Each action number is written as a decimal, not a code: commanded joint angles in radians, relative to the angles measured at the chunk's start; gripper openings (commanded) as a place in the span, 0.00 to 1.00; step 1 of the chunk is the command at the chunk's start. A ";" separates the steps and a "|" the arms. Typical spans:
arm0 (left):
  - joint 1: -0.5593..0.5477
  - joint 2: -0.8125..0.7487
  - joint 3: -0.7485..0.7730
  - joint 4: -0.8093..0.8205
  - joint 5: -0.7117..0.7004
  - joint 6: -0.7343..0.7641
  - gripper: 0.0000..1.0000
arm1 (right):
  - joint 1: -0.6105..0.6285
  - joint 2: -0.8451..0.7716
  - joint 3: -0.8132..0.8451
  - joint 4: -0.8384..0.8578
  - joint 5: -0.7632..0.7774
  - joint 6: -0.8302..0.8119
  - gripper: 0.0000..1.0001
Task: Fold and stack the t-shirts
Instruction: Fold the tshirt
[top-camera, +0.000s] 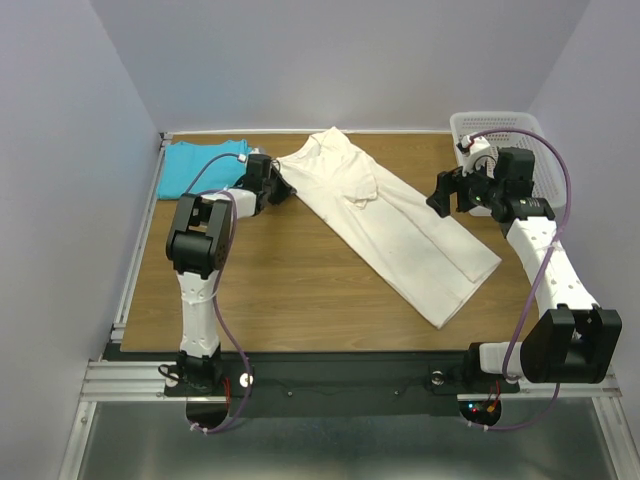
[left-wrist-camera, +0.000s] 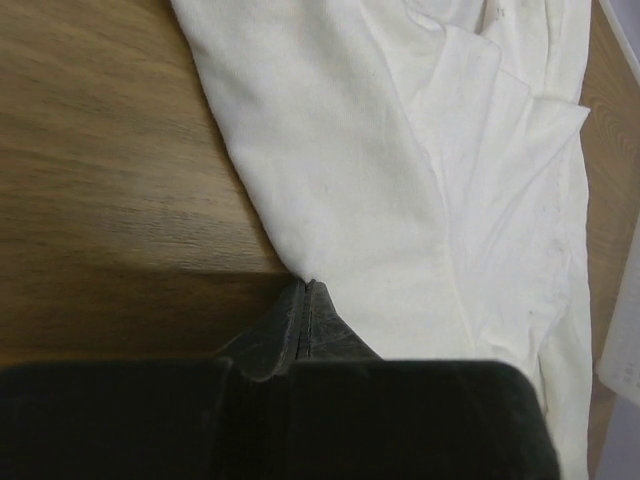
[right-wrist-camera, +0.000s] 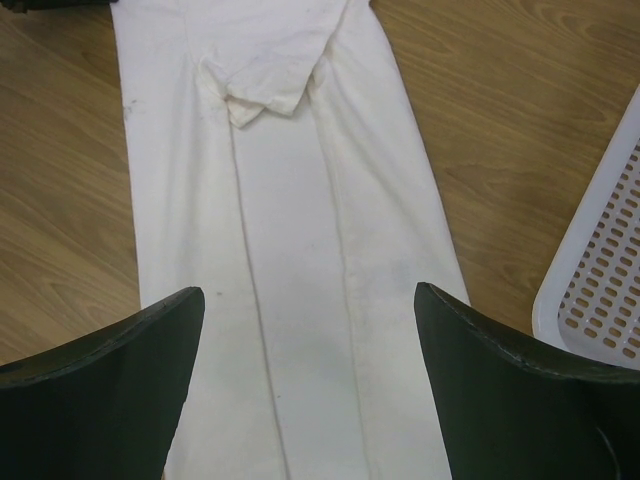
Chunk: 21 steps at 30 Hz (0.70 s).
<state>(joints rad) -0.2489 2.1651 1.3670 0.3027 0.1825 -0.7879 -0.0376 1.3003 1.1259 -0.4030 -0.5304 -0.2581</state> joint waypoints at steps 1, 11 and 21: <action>0.068 -0.073 -0.031 -0.054 -0.028 0.071 0.00 | -0.008 -0.030 -0.002 0.030 -0.020 0.008 0.91; 0.129 -0.027 0.073 -0.148 0.049 0.173 0.00 | -0.008 -0.032 0.002 0.029 -0.036 0.003 0.91; 0.122 -0.171 0.096 -0.148 0.130 0.298 0.54 | -0.008 -0.036 -0.011 0.000 -0.016 -0.113 0.92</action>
<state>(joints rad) -0.1226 2.1407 1.4364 0.1497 0.2703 -0.5751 -0.0391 1.2972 1.1198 -0.4046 -0.5575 -0.3096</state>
